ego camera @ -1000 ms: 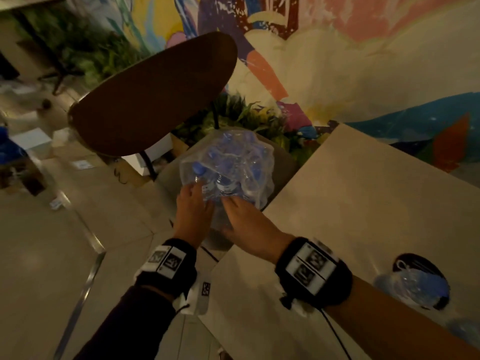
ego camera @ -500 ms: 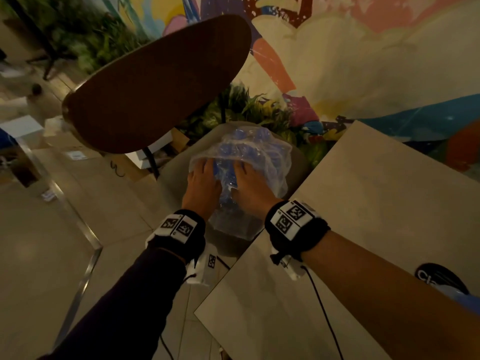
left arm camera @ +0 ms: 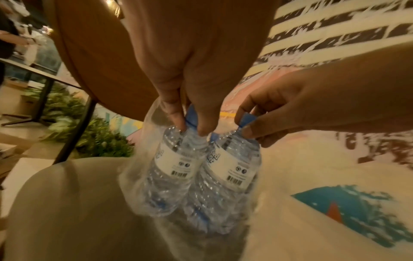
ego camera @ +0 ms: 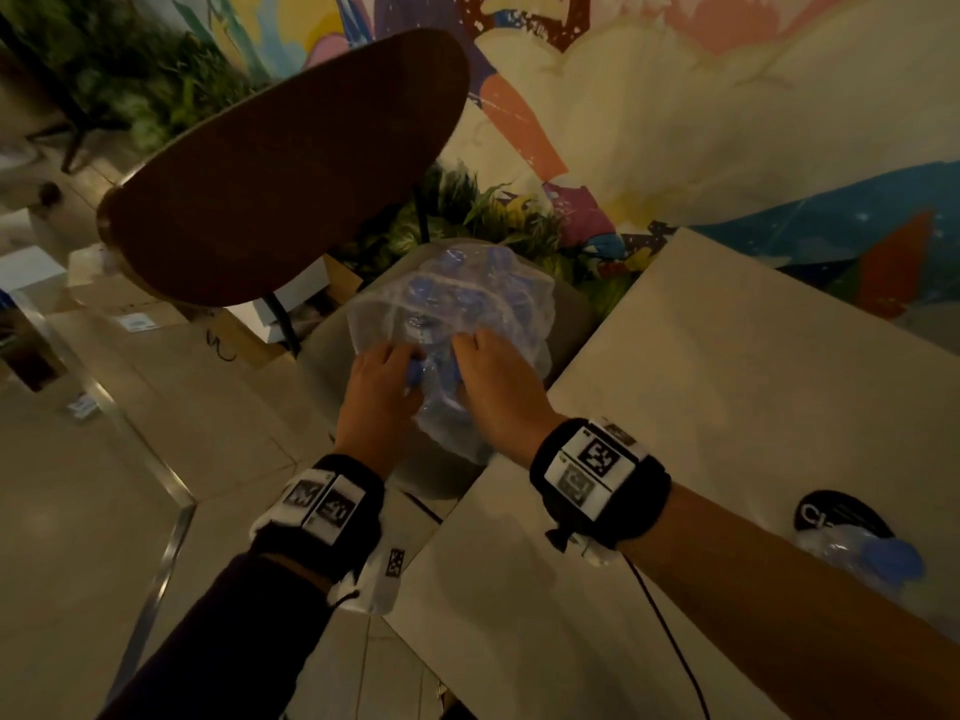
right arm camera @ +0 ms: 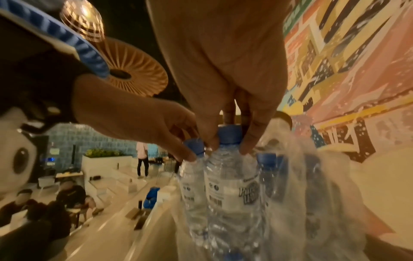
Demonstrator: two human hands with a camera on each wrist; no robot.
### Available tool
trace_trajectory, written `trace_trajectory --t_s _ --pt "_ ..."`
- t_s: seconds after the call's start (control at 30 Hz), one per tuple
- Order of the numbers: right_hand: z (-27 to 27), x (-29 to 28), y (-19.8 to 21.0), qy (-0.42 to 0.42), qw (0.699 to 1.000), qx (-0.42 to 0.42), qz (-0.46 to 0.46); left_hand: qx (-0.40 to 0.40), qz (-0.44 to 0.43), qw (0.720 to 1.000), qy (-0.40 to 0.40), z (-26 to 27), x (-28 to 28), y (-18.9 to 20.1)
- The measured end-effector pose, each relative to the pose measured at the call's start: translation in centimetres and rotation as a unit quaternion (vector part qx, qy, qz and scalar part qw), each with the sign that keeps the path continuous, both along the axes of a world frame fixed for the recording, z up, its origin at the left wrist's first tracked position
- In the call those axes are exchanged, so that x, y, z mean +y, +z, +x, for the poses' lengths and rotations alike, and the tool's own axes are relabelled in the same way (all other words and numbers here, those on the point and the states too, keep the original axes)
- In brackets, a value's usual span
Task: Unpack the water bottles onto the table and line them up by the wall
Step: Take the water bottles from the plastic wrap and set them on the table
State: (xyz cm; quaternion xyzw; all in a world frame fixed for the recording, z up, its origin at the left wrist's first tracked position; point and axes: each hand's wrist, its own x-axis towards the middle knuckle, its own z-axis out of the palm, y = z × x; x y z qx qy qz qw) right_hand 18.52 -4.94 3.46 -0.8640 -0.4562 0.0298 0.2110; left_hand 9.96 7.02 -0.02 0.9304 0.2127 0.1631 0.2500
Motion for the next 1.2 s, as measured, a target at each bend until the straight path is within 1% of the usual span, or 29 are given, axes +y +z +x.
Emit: trace_trajectory --t_s 0.13,0.23,0.3,0.37,0.43,0.57,0.7,0.8,0.93,1.03,1.2 --pt "-2.9 -6.0 2.9 0.002 1.000 -0.014 -0.002 -0.006 -0.006 0.999 -0.049 -2.0 -3.2 2.5" --pt "-5.2 -12.2 4.1 -0.008 1.000 0.006 0.005 -0.018 -0.046 0.989 -0.140 -3.1 -7.2 5.6" --pt "-6.6 -16.7 4.4 -0.029 0.999 0.033 -0.015 0.006 -0.065 0.978 -0.200 -3.8 -10.4 6.9" --pt "-8.1 -21.3 4.3 -0.055 0.996 0.049 -0.040 0.052 -0.077 0.969 -0.227 -4.1 -13.4 6.6" --pt "-9.3 -26.2 3.8 -0.096 0.990 0.074 -0.067 0.080 -0.091 0.957 -0.262 -4.0 -16.7 5.4" --pt "-10.9 -35.2 2.5 -0.186 0.968 0.114 -0.127 0.089 -0.109 0.933 -0.332 -3.3 -24.7 3.9" --pt "-11.2 -42.0 0.9 -0.283 0.940 0.106 -0.156 0.111 -0.117 0.908 -0.387 -1.7 -32.0 3.2" --pt "-10.7 -45.3 -0.1 -0.336 0.926 0.104 -0.141 0.109 -0.112 0.894 -0.420 -0.2 -35.7 2.5" --pt "-9.3 -47.6 -0.5 -0.382 0.913 0.082 -0.117 0.127 -0.079 0.887 -0.436 1.8 -38.5 1.9" --pt "-8.2 -48.0 -0.6 -0.398 0.908 0.077 -0.100 0.133 -0.057 0.891 -0.431 3.0 -39.2 1.8" --pt "-7.1 -47.6 -0.4 -0.399 0.908 0.083 -0.100 0.125 -0.040 0.895 -0.427 4.0 -39.1 1.6"
